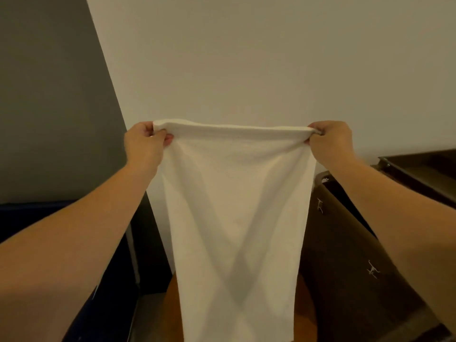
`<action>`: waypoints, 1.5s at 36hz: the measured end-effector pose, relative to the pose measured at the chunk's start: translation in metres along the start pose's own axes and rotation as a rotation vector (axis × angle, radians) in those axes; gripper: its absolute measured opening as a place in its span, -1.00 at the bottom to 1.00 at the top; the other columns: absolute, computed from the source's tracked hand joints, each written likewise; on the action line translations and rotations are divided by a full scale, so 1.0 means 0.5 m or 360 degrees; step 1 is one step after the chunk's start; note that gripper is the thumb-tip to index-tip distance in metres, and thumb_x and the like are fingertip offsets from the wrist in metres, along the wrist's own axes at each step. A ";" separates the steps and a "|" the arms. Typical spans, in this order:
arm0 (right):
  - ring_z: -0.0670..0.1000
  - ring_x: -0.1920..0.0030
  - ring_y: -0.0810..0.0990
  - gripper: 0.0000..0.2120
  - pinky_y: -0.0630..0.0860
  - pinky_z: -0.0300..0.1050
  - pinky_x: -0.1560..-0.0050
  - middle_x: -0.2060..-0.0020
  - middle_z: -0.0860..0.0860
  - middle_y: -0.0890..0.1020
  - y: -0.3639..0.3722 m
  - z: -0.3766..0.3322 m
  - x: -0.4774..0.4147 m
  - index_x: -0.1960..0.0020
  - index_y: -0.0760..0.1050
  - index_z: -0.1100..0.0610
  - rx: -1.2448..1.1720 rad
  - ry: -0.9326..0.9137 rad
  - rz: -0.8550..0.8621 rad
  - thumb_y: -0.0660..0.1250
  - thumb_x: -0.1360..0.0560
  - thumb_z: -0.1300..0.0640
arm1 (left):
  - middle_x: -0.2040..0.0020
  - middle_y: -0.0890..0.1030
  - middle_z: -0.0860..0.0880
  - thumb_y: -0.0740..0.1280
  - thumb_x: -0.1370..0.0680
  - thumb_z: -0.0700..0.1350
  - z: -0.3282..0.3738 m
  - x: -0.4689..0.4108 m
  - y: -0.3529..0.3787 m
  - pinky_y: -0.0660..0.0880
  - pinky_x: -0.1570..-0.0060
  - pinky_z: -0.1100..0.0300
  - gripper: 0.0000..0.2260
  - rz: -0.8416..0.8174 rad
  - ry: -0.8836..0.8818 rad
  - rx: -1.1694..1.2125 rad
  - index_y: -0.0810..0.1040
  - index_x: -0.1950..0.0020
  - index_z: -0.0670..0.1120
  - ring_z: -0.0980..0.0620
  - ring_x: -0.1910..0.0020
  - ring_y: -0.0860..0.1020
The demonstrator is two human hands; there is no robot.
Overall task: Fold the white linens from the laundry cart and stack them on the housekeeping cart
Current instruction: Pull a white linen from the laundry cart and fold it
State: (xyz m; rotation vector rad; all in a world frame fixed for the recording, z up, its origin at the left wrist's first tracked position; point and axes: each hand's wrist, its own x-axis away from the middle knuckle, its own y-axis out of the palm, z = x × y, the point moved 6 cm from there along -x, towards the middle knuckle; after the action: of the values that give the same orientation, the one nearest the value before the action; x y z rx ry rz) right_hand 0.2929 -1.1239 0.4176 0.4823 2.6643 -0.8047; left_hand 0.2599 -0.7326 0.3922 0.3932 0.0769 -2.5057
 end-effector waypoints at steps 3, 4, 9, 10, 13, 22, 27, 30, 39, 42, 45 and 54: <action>0.01 0.17 0.51 -0.73 0.45 -0.25 0.20 0.09 0.08 0.60 0.066 0.043 -0.046 0.03 0.62 0.11 0.0046 0.0122 -0.0026 0.20 -0.52 0.37 | 0.07 0.66 -0.08 0.40 -0.49 -0.28 -0.074 -0.060 0.029 0.60 -0.05 0.14 -0.88 -0.0056 -0.0075 -0.0006 0.60 0.05 -0.08 -0.01 0.04 0.66; 0.02 0.15 0.51 -0.73 0.44 -0.23 0.16 0.07 0.07 0.59 0.090 0.060 -0.058 -0.02 0.62 0.10 0.0070 0.0159 -0.0037 0.21 -0.53 0.36 | 0.07 0.66 -0.09 0.39 -0.49 -0.29 -0.103 -0.077 0.037 0.60 -0.05 0.14 -0.88 -0.0070 -0.0105 -0.0017 0.60 0.03 -0.10 -0.01 0.05 0.66; 0.01 0.25 0.51 -0.76 0.39 -0.21 0.23 0.17 0.08 0.61 0.213 0.170 -0.076 0.03 0.64 0.11 0.0358 0.0281 -0.0185 0.22 -0.54 0.32 | 0.01 0.65 -0.15 0.36 -0.50 -0.33 -0.281 -0.119 0.068 0.59 0.00 0.20 -0.87 -0.0174 -0.0300 -0.0081 0.58 0.00 -0.15 -0.03 0.04 0.65; 0.04 0.24 0.53 -0.76 0.38 -0.20 0.25 0.19 0.09 0.61 0.236 0.196 -0.072 0.05 0.63 0.12 0.0391 0.0307 -0.0229 0.21 -0.54 0.33 | 0.00 0.64 -0.16 0.36 -0.50 -0.33 -0.318 -0.121 0.072 0.59 0.01 0.20 -0.87 -0.0191 -0.0348 -0.0102 0.58 0.00 -0.15 -0.03 0.03 0.65; 0.04 0.24 0.54 -0.75 0.43 -0.23 0.30 0.20 0.13 0.62 0.295 0.273 -0.046 0.09 0.61 0.15 0.0415 0.0388 -0.0349 0.19 -0.54 0.35 | -0.03 0.63 -0.16 0.37 -0.52 -0.32 -0.418 -0.108 0.078 0.59 0.02 0.23 -0.85 -0.0265 -0.0479 -0.0161 0.57 -0.07 -0.20 0.00 0.03 0.65; 0.08 0.24 0.56 -0.76 0.52 -0.13 0.33 0.17 0.16 0.62 0.377 0.455 0.068 0.04 0.62 0.19 0.0536 0.0621 -0.0517 0.19 -0.54 0.36 | 0.02 0.64 -0.03 0.45 -0.48 -0.18 -0.599 0.022 0.041 0.55 -0.14 0.06 -0.87 -0.0416 -0.0651 -0.0555 0.59 0.00 -0.06 0.00 -0.03 0.60; 0.12 0.21 0.59 -0.78 0.57 0.03 0.27 0.15 0.19 0.63 0.381 0.518 0.163 0.10 0.60 0.22 0.0564 0.0711 -0.0574 0.19 -0.50 0.39 | 0.05 0.61 -0.03 0.39 -0.52 -0.23 -0.645 0.125 0.010 0.52 -0.01 0.16 -0.88 -0.0455 -0.0708 -0.0717 0.55 0.07 0.00 0.02 0.01 0.57; -0.01 0.12 0.53 -0.78 0.48 -0.18 0.18 0.08 0.06 0.60 0.385 0.551 0.232 -0.06 0.61 0.17 0.0590 0.0724 -0.0693 0.23 -0.55 0.34 | 0.03 0.63 -0.03 0.39 -0.53 -0.17 -0.681 0.193 -0.024 0.55 -0.02 0.12 -0.92 -0.0499 -0.0754 -0.0765 0.60 0.00 -0.05 0.04 0.01 0.58; 0.00 -0.02 0.52 -0.78 0.46 -0.22 -0.01 -0.05 0.04 0.58 0.416 0.706 0.452 -0.11 0.58 0.15 0.0646 0.0750 -0.0945 0.24 -0.56 0.33 | 0.01 0.61 0.05 0.38 -0.49 -0.34 -0.830 0.414 -0.105 0.49 -0.21 0.09 -0.83 -0.0558 -0.1050 -0.0806 0.64 0.10 -0.07 0.01 -0.05 0.57; 0.08 -0.11 0.55 -0.73 0.46 -0.21 -0.08 -0.11 0.08 0.60 0.429 0.774 0.516 -0.11 0.60 0.18 0.0662 0.0792 -0.1031 0.22 -0.53 0.39 | -0.06 0.59 -0.04 0.32 -0.47 -0.47 -0.875 0.467 -0.123 0.42 -0.22 0.14 -0.67 -0.0642 -0.1033 -0.0849 0.59 0.22 -0.03 -0.09 -0.15 0.56; 0.13 -0.15 0.56 -0.71 0.49 -0.09 -0.19 -0.14 0.10 0.61 0.436 0.832 0.570 -0.09 0.62 0.15 0.0785 0.0787 -0.1150 0.24 -0.49 0.39 | -0.16 0.56 -0.06 0.23 -0.48 -0.51 -0.918 0.510 -0.133 0.38 -0.21 0.20 -0.65 -0.0778 -0.1095 -0.1016 0.62 0.12 -0.09 -0.06 -0.22 0.50; 0.12 -0.10 0.57 -0.82 0.43 -0.30 -0.07 -0.14 0.06 0.61 0.472 0.884 0.601 -0.05 0.63 0.10 0.0869 0.1034 -0.1467 0.26 -0.55 0.23 | -0.22 0.50 -0.06 0.22 -0.59 -0.27 -0.960 0.503 -0.122 0.38 -0.04 0.21 -0.78 -0.0741 -0.1153 -0.1242 0.54 -0.18 -0.09 0.05 -0.09 0.44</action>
State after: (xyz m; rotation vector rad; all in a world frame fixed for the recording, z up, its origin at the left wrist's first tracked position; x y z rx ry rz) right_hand 0.2076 -1.1262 -0.1604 -0.5581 3.2153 -1.9318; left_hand 0.1549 -0.7529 -0.1426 -0.9278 0.8915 -2.6323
